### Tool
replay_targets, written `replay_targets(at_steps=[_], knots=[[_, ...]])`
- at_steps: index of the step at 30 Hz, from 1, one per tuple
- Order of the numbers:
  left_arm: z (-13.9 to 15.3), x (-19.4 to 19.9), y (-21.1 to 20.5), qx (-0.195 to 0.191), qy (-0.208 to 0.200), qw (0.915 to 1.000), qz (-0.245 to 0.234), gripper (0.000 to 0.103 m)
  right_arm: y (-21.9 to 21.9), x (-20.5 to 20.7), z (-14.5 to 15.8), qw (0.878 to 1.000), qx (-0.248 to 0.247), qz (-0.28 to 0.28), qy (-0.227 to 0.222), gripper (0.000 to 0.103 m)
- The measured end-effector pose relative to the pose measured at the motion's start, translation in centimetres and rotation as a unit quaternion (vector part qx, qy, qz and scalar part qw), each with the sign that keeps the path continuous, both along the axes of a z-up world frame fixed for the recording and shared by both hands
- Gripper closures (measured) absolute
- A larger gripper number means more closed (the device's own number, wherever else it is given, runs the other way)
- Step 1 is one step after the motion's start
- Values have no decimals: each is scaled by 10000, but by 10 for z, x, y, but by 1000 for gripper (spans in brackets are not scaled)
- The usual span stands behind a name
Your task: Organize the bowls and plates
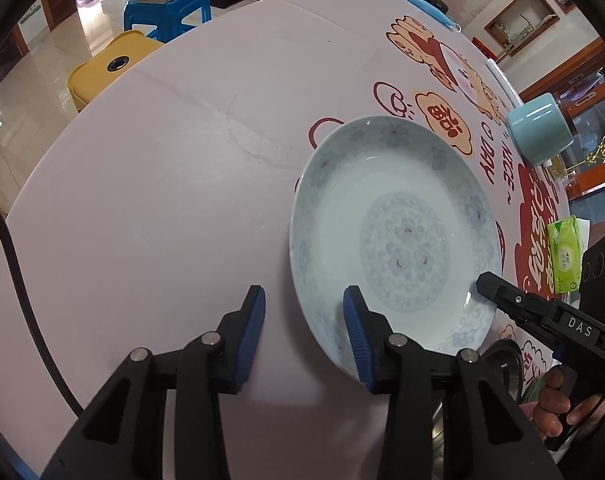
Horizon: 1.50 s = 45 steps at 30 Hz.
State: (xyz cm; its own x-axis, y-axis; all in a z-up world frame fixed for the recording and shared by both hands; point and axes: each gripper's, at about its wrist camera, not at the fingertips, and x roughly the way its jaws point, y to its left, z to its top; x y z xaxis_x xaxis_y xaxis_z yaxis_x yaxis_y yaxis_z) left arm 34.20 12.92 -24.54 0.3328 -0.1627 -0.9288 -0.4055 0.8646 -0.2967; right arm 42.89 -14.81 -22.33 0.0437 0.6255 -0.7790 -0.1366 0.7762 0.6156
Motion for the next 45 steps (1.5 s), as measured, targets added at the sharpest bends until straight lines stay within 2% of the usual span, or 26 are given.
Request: replay_targets(at_steps=[5,12,15,20,27,33,45], knots=[[0,-1,1,2,8,10000,-4,79,-2,-2,0,10000,-25,-15,-11,95],[0,0,-3,-13,-30,9999,-138,89,-1,0,-1,10000,25,-59,11,95],[1,1,-7,133,-46,9996,-257,89,-1,0,-3,9999,60,-80,25,95],[2,-1,-6,121,-113,9996,-238,89,-2,0,-3,9999,82,-89,28,95],[4,-1,-11,322,-204,9987,-351,89,0,2,-3,9999,84,-121,-62,95],[15,3,-11,517,-369,9974,-348,89,2,2,0,9997,81,-133,-164,95],[41,2,-13,679,-766,9943,-292,89,3,5,21,9970,244,-235,-695,95]])
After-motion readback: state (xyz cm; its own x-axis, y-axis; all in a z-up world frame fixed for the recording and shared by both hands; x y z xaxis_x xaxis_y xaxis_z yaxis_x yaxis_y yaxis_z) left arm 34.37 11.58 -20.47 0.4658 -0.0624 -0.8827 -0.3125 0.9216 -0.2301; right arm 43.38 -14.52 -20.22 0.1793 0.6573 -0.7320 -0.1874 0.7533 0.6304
